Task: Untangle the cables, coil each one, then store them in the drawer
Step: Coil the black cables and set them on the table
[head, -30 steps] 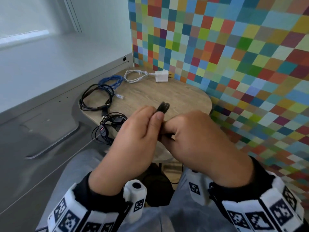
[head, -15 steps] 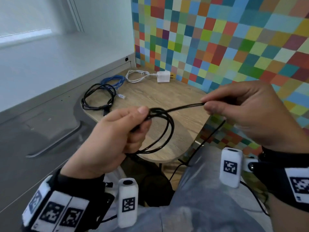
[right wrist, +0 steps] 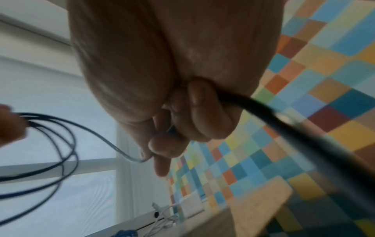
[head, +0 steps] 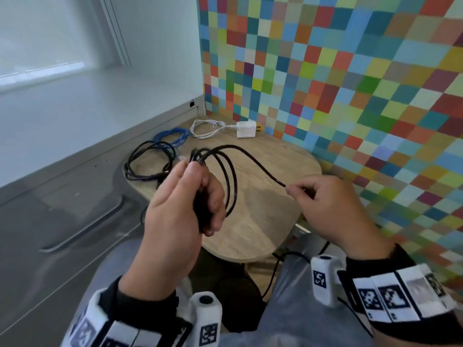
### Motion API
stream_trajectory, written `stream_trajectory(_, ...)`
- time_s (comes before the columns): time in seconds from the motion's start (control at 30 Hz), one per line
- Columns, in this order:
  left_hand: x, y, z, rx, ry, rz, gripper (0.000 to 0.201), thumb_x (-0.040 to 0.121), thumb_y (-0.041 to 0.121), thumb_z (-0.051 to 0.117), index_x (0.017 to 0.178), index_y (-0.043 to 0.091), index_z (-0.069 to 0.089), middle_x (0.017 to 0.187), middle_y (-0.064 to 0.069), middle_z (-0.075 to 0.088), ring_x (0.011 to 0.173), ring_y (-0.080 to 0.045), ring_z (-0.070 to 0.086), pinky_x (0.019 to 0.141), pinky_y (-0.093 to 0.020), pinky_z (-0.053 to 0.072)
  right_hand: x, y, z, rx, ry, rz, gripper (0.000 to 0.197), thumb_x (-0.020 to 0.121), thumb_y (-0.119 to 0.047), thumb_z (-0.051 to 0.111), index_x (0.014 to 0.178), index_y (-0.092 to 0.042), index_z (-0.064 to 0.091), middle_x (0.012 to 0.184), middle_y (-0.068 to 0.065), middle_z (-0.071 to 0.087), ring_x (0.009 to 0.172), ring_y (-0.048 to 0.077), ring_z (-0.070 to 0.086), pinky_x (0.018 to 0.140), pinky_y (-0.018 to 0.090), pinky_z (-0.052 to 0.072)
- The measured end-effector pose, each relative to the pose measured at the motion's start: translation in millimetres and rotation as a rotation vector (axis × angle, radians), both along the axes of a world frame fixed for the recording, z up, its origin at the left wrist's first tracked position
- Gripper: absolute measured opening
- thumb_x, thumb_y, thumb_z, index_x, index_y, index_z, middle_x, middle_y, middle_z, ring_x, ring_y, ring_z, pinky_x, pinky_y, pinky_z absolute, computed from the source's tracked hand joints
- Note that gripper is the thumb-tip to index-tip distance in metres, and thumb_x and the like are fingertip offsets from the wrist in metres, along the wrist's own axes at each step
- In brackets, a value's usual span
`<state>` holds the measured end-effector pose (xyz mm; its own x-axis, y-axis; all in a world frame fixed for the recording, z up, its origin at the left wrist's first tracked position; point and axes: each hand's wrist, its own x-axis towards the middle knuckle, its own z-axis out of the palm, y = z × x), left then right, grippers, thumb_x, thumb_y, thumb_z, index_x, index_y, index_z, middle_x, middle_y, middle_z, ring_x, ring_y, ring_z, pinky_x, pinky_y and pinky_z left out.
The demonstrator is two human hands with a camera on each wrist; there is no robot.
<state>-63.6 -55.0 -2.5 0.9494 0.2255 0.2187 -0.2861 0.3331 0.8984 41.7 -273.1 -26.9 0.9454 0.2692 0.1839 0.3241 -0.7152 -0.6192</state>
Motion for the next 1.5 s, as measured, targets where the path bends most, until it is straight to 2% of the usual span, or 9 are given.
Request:
stream_trajectory(0.17, 2.8, -11.0, -10.1, 0.320, -0.005, 0.076, 0.032, 0.101, 0.032, 0.044, 0.081, 0.036, 0.069, 0.090, -0.009, 0.076, 0.088, -0.029, 0.074, 0.076, -0.041, 0.059, -24.0, 26.7, 16.7, -0.290, 0.046, 0.200, 0.030, 0.101, -0.018, 0.055, 0.075, -0.024, 0.070, 0.071, -0.005, 0.065, 0.064, 0.008, 0.059, 0.055, 0.019, 0.043)
stream_trajectory(0.27, 1.9, -16.1, -16.5, 0.564, -0.002, 0.103, 0.026, 0.101, 0.045, 0.044, 0.102, 0.039, 0.069, 0.105, 0.000, 0.076, 0.104, -0.020, 0.071, 0.096, -0.049, 0.055, -38.9, 43.5, 20.0, -0.467, 0.055, 0.359, 0.025, 0.096, -0.010, 0.054, 0.105, -0.025, 0.072, 0.095, -0.002, 0.055, 0.080, 0.015, 0.058, 0.069, 0.027, 0.047)
stream_trajectory(0.4, -0.6, -21.5, -11.7, 0.859, 0.021, 0.080, 0.030, 0.102, 0.039, 0.040, 0.109, 0.025, 0.066, 0.105, 0.020, 0.073, 0.099, 0.004, 0.067, 0.083, -0.016, 0.050, -59.0, 57.3, 25.4, -0.409, -0.050, 0.491, 0.024, 0.096, -0.016, 0.059, 0.117, -0.022, 0.068, 0.109, 0.002, 0.063, 0.081, 0.018, 0.061, 0.070, 0.028, 0.050)
stream_trajectory(0.6, -2.9, -17.1, -3.4, 1.018, -0.010, 0.108, 0.024, 0.102, 0.046, 0.035, 0.082, 0.033, 0.039, 0.078, 0.029, 0.063, 0.067, 0.000, 0.058, 0.057, -0.020, 0.040, -69.3, 46.0, 40.8, -0.048, 0.007, 0.432, 0.022, 0.091, -0.014, 0.071, 0.074, -0.029, 0.070, 0.068, -0.009, 0.067, 0.064, 0.011, 0.064, 0.054, 0.016, 0.045)
stream_trajectory(0.8, -4.4, -13.0, -4.7, 1.119, -0.074, 0.195, 0.025, 0.106, 0.041, 0.033, 0.083, 0.032, 0.032, 0.056, 0.008, 0.047, 0.053, -0.014, 0.048, 0.048, -0.028, 0.035, -65.7, 30.3, 51.6, 0.229, 0.326, 0.427, 0.021, 0.084, -0.014, 0.083, 0.093, -0.032, 0.077, 0.082, -0.005, 0.076, 0.071, 0.018, 0.073, 0.065, 0.037, 0.063)
stream_trajectory(1.0, -6.0, -11.7, -6.0, 1.104, -0.088, 0.098, 0.024, 0.104, 0.043, 0.038, 0.090, 0.024, 0.042, 0.065, 0.005, 0.062, 0.055, -0.014, 0.059, 0.052, -0.044, 0.046, -65.9, 28.0, 55.7, 0.414, 0.336, 0.402, 0.016, 0.086, -0.004, 0.079, 0.081, -0.019, 0.079, 0.077, 0.000, 0.078, 0.063, 0.010, 0.071, 0.057, 0.023, 0.056)
stream_trajectory(1.23, -5.7, -0.3, -4.5, 0.936, 0.005, 0.089, 0.039, 0.095, 0.055, 0.045, 0.076, 0.025, 0.061, 0.058, 0.001, 0.055, 0.051, -0.011, 0.050, 0.049, -0.036, 0.041, -63.6, 23.4, 57.8, 0.438, 0.346, 0.384, 0.024, 0.082, -0.006, 0.082, 0.088, -0.027, 0.070, 0.082, 0.001, 0.079, 0.066, 0.023, 0.072, 0.060, 0.037, 0.061)
stream_trajectory(1.37, -7.4, 17.4, -1.9, 0.892, 0.113, 0.117, 0.051, 0.095, 0.053, 0.048, 0.062, 0.019, 0.066, 0.043, 0.009, 0.040, 0.040, -0.006, 0.037, 0.044, -0.021, 0.032, -48.9, 4.0, 64.5, 0.363, 0.066, 0.287, 0.010, 0.075, -0.021, 0.085, 0.079, -0.029, 0.080, 0.080, -0.008, 0.078, 0.074, 0.012, 0.074, 0.069, 0.025, 0.060)
stream_trajectory(1.5, -5.2, 19.7, -1.0, 0.392, 0.247, -0.178, 0.048, 0.086, 0.053, 0.056, 0.056, 0.015, 0.052, 0.049, 0.009, 0.033, 0.043, -0.009, 0.025, 0.044, -0.020, 0.022, -38.6, -3.8, 66.9, 0.448, -0.071, 0.227, 0.010, 0.070, -0.031, 0.083, 0.078, -0.026, 0.080, 0.076, -0.008, 0.077, 0.071, 0.011, 0.072, 0.067, 0.020, 0.058)
